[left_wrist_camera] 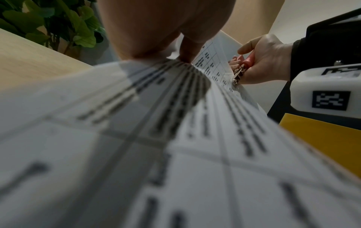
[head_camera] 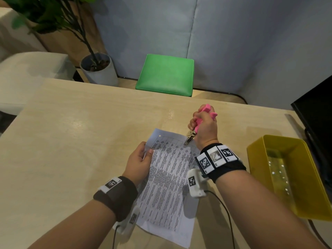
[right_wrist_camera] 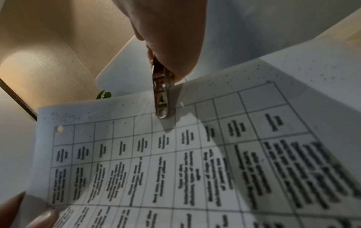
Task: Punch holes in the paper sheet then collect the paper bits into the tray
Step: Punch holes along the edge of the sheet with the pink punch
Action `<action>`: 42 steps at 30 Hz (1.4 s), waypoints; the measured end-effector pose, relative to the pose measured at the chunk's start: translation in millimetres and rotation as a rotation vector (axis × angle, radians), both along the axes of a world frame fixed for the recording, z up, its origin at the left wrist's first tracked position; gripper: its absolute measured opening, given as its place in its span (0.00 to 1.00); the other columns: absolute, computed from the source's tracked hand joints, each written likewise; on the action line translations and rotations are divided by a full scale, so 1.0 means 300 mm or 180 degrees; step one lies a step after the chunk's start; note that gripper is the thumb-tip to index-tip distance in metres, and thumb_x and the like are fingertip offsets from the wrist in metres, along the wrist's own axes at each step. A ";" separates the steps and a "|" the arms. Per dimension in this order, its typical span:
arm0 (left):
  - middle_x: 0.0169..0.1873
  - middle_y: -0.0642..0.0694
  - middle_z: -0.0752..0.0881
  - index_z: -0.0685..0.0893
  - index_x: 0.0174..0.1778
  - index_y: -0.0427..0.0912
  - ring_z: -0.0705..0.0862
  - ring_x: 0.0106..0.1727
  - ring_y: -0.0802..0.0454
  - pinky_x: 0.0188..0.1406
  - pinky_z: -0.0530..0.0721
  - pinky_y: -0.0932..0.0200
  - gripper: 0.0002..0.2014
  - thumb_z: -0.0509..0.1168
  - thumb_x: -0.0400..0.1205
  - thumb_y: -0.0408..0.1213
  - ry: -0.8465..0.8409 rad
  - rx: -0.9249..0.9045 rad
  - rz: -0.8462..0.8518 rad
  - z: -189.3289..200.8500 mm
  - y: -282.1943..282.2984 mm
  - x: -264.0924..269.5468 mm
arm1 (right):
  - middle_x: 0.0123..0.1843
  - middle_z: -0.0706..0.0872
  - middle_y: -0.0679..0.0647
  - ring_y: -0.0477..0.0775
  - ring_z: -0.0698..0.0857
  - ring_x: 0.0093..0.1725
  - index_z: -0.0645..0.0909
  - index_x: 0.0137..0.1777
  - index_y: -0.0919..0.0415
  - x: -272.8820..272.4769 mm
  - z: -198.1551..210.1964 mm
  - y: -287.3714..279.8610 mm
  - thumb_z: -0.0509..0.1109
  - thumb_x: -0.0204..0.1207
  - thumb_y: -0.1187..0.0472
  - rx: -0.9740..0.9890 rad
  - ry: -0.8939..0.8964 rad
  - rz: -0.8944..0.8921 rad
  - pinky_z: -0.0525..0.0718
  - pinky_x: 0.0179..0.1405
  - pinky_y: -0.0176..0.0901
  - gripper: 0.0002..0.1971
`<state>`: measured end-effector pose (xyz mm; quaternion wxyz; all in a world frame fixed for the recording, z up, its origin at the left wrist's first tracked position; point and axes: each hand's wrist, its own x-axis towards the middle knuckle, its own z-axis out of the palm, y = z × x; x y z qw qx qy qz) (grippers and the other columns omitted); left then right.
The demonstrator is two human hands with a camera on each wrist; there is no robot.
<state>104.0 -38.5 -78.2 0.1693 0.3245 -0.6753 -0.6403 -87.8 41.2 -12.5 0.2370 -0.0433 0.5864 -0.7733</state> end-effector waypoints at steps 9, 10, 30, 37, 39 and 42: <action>0.50 0.44 0.89 0.79 0.56 0.46 0.87 0.48 0.55 0.45 0.82 0.66 0.09 0.57 0.86 0.30 -0.0106 -0.0051 -0.0019 -0.014 0.012 0.010 | 0.27 0.67 0.53 0.48 0.67 0.19 0.68 0.36 0.58 0.003 -0.031 -0.001 0.54 0.70 0.76 0.0058 -0.0043 -0.0127 0.67 0.20 0.37 0.12; 0.50 0.44 0.89 0.79 0.57 0.45 0.87 0.48 0.54 0.46 0.82 0.65 0.09 0.57 0.86 0.31 -0.0104 -0.0031 -0.0019 -0.012 0.011 0.009 | 0.27 0.67 0.53 0.48 0.67 0.19 0.68 0.36 0.58 0.002 -0.032 -0.002 0.54 0.70 0.76 0.0072 -0.0021 -0.0117 0.67 0.20 0.37 0.12; 0.44 0.47 0.87 0.79 0.52 0.49 0.84 0.42 0.61 0.41 0.78 0.69 0.11 0.57 0.85 0.28 -0.0004 -0.0257 0.0182 0.002 -0.045 0.007 | 0.33 0.72 0.52 0.46 0.71 0.25 0.71 0.44 0.58 -0.076 -0.045 0.086 0.58 0.70 0.74 0.0371 0.0064 -0.0198 0.70 0.25 0.40 0.10; 0.46 0.47 0.88 0.80 0.53 0.43 0.85 0.43 0.63 0.43 0.80 0.72 0.09 0.58 0.85 0.27 0.0162 -0.0174 0.0176 -0.001 -0.051 0.020 | 0.32 0.72 0.51 0.46 0.70 0.25 0.71 0.43 0.58 -0.090 -0.029 0.098 0.57 0.71 0.74 0.0350 0.0088 -0.0180 0.70 0.25 0.39 0.10; 0.46 0.47 0.88 0.80 0.53 0.45 0.85 0.45 0.62 0.44 0.81 0.71 0.07 0.59 0.82 0.33 0.0178 -0.0148 0.0181 -0.003 -0.054 0.020 | 0.32 0.71 0.51 0.46 0.70 0.24 0.71 0.42 0.57 -0.088 -0.031 0.096 0.57 0.70 0.74 0.0330 0.0097 -0.0166 0.69 0.24 0.39 0.10; 0.44 0.48 0.87 0.79 0.52 0.44 0.84 0.41 0.64 0.41 0.79 0.72 0.07 0.59 0.84 0.29 0.0155 -0.0205 0.0192 0.000 -0.055 0.014 | 0.29 0.70 0.51 0.47 0.69 0.22 0.71 0.39 0.57 -0.083 -0.033 0.095 0.57 0.66 0.72 0.0288 0.0122 -0.0153 0.68 0.23 0.38 0.09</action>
